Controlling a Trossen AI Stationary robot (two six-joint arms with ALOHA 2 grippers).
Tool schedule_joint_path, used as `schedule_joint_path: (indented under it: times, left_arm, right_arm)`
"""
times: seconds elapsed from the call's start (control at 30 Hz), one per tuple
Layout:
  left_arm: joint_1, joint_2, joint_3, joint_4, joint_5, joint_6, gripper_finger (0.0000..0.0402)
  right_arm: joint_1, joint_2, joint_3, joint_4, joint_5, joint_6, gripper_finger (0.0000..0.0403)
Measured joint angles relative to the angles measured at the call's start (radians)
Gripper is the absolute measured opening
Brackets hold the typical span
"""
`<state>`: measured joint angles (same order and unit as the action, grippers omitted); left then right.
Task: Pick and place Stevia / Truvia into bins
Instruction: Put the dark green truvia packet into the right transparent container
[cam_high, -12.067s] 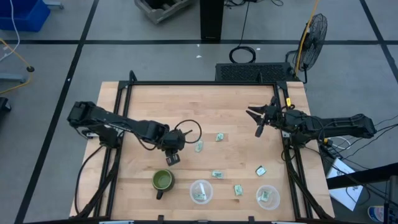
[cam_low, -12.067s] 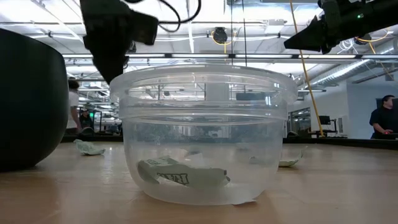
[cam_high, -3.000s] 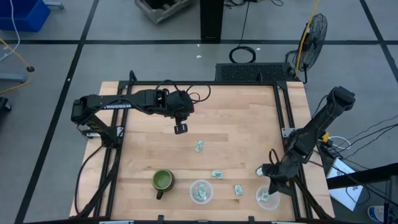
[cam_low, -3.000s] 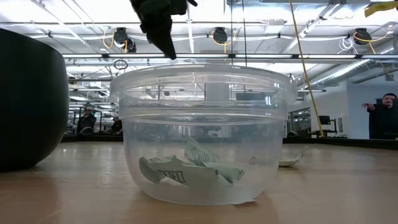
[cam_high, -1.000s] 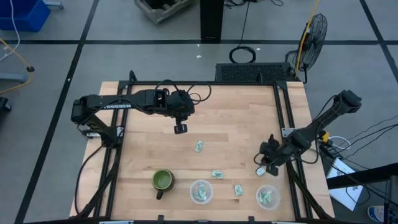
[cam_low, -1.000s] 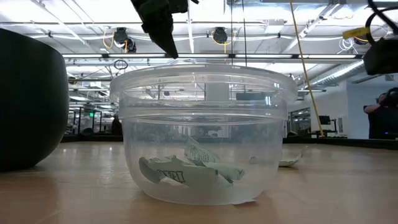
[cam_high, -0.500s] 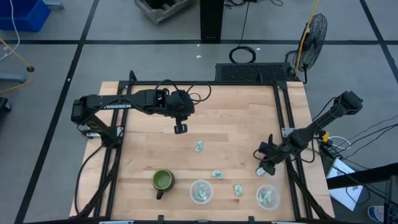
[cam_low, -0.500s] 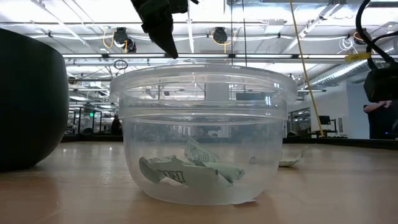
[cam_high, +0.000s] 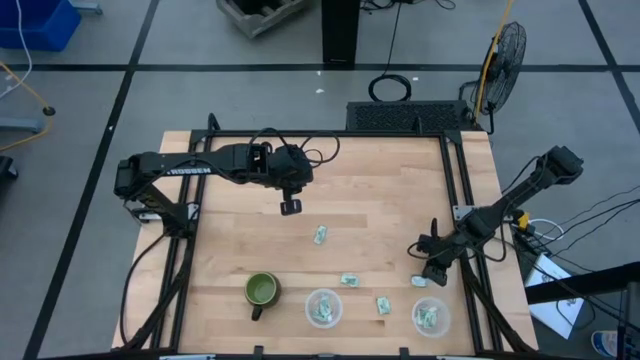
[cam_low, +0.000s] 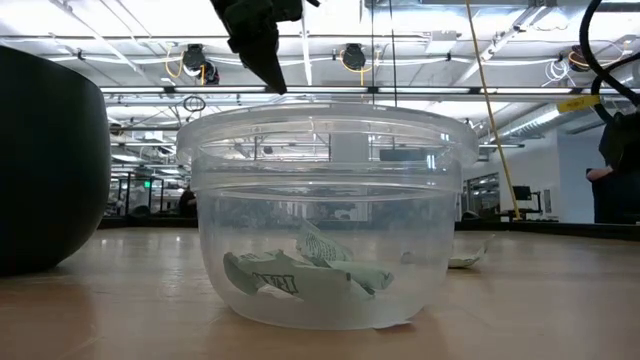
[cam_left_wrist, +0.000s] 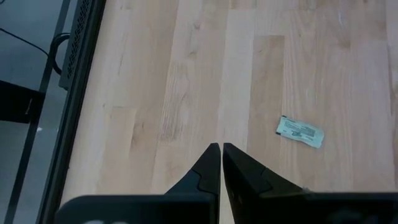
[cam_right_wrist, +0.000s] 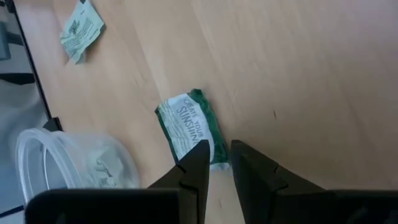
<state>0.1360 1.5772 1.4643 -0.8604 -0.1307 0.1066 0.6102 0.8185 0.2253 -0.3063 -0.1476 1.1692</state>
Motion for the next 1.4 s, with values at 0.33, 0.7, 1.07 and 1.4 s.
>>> schedule_joint_path:
  times: [0.33,0.7,1.07,1.4]
  left_arm:
    - [0.000,0.000,0.000,0.000,0.000,-0.031,0.0026]
    - [0.000,0.000,0.000,0.000,0.000,-0.032,0.0026]
    - [0.000,0.000,0.000,-0.001,0.000,-0.033,0.0026]
    - [0.000,0.000,0.000,-0.001,0.000,-0.034,0.0026]
  right_arm:
    - [0.000,0.044,0.003,0.053,-0.014,-0.067,0.0081]
    - [0.010,0.070,0.004,0.080,-0.007,-0.195,0.0149]
    - [0.047,0.189,0.003,0.104,0.052,-0.351,0.0138]
    - [0.048,0.290,0.003,0.117,0.116,-0.557,0.0122]
